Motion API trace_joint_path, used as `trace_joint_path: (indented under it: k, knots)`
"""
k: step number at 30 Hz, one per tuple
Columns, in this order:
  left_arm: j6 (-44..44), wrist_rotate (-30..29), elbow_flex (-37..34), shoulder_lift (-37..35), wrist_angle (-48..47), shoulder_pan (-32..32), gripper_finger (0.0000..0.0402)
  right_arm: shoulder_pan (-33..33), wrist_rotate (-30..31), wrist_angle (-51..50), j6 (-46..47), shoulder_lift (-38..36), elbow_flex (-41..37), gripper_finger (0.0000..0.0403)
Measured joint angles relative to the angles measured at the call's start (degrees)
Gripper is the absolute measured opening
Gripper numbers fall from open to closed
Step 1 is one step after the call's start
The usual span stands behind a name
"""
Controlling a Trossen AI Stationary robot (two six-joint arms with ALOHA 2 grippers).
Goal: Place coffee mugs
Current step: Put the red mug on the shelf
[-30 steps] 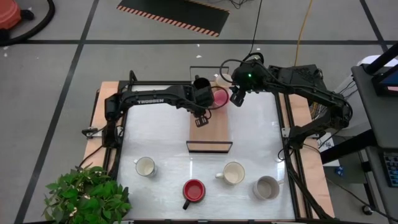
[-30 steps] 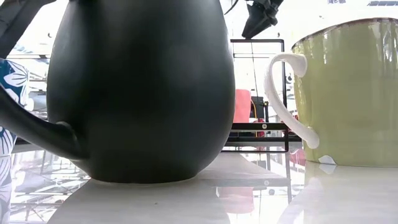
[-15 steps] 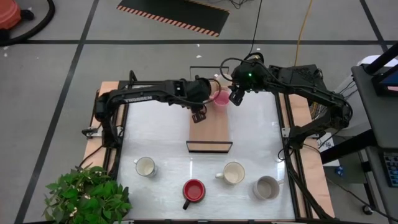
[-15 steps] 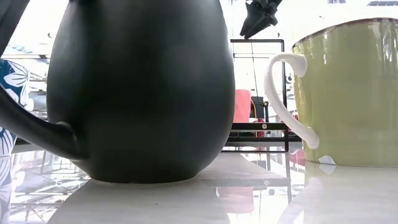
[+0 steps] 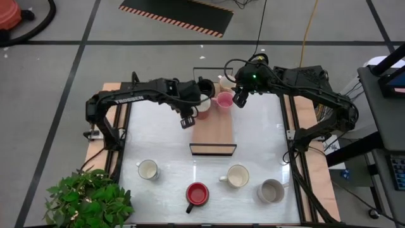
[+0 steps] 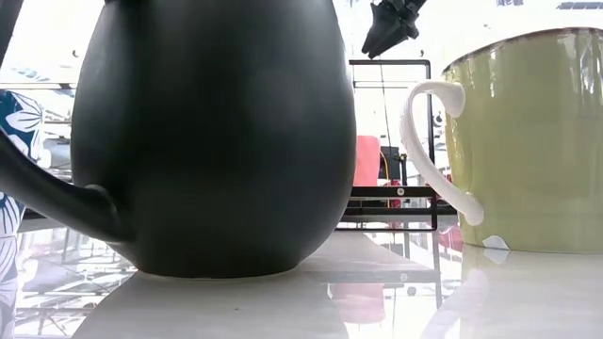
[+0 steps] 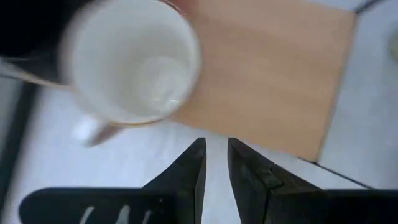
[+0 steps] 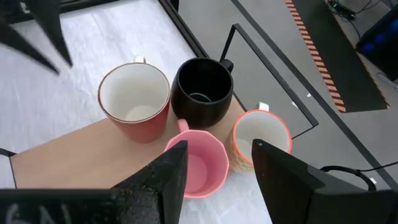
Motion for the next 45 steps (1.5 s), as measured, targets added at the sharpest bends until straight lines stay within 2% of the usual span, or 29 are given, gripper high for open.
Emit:
trace_joint_path:
  k: [4, 8, 11, 17, 34, 41, 45]
  knots:
    - [1.36, 4.05, -7.87, 0.07, 4.74, -0.22, 0.0072, -0.01, -0.88, -0.16, 0.52, 0.00, 0.00, 0.0171]
    - [1.46, 3.79, -15.30, 0.15, 12.67, -0.59, 0.0072, 0.00, -1.65, -0.44, 1.53, 0.00, 0.00, 0.0171]
    - [0.49, 0.53, -18.13, 0.17, 18.78, -0.66, 0.0072, 0.00, -2.71, -0.37, 1.49, 0.00, 0.00, 0.0171]
    - [1.34, -4.87, -21.00, 0.17, 27.87, -0.23, 0.0072, 0.00, -2.67, 0.75, 1.33, 0.00, 0.00, 0.0171]
    - [4.30, -5.07, -22.46, 0.17, 36.83, 0.26, 0.0072, 0.00, -2.12, 1.75, 1.57, 0.00, 0.00, 0.0171]
    - [3.41, -4.90, -22.46, 0.17, 36.27, 0.05, 0.0072, 0.00, -0.86, 1.72, 2.99, 0.00, 0.00, 0.0171]
    - [0.78, -1.34, -22.43, -1.41, 32.92, -0.70, 0.0072, 0.00, -1.90, 1.39, 5.82, 0.00, 0.00, 0.0171]
